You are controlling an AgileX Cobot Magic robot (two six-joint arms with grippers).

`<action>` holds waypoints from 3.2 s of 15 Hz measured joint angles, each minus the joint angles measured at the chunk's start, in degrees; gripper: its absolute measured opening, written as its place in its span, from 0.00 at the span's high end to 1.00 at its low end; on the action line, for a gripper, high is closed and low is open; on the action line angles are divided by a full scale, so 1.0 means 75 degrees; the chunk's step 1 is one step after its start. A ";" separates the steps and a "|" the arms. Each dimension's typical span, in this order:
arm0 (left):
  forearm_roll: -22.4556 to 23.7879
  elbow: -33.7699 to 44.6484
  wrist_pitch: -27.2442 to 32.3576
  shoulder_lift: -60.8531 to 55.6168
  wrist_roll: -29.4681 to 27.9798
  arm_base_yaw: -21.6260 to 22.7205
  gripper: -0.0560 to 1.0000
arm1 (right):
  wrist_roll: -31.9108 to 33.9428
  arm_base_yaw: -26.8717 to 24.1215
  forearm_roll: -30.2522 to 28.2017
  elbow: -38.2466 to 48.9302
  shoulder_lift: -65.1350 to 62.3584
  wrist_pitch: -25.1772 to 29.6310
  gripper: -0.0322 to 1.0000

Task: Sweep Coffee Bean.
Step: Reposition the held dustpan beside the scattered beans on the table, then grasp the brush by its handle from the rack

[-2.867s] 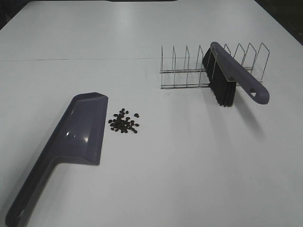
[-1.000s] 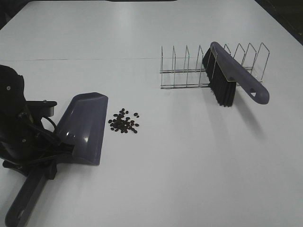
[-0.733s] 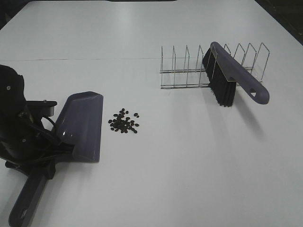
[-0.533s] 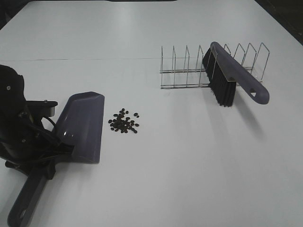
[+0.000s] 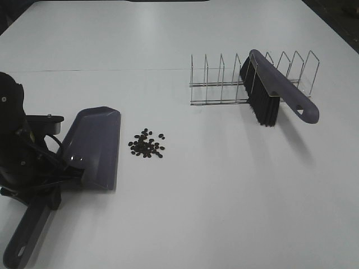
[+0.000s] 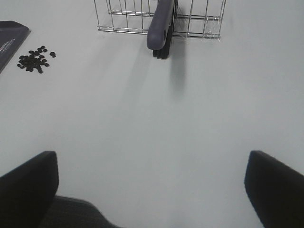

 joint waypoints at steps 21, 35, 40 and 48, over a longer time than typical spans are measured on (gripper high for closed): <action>0.0260 0.0000 -0.0298 -0.0015 -0.0038 -0.0084 0.65 | 0.0023 0.0000 0.1138 -0.5546 0.9908 0.0802 0.01; 0.0160 0.0000 -0.0206 -0.0015 -0.0038 -0.0084 0.65 | -0.0359 0.0000 0.0665 -1.1780 1.7433 0.0810 0.01; 0.0160 0.0000 -0.0206 -0.0015 -0.0038 -0.0084 0.65 | -0.0420 0.0000 0.0252 -1.2139 1.8342 0.0810 0.01; 0.0160 0.0000 -0.0206 -0.0015 -0.0038 -0.0084 0.65 | -0.0420 0.0000 0.0206 -1.2147 1.8617 0.0810 0.01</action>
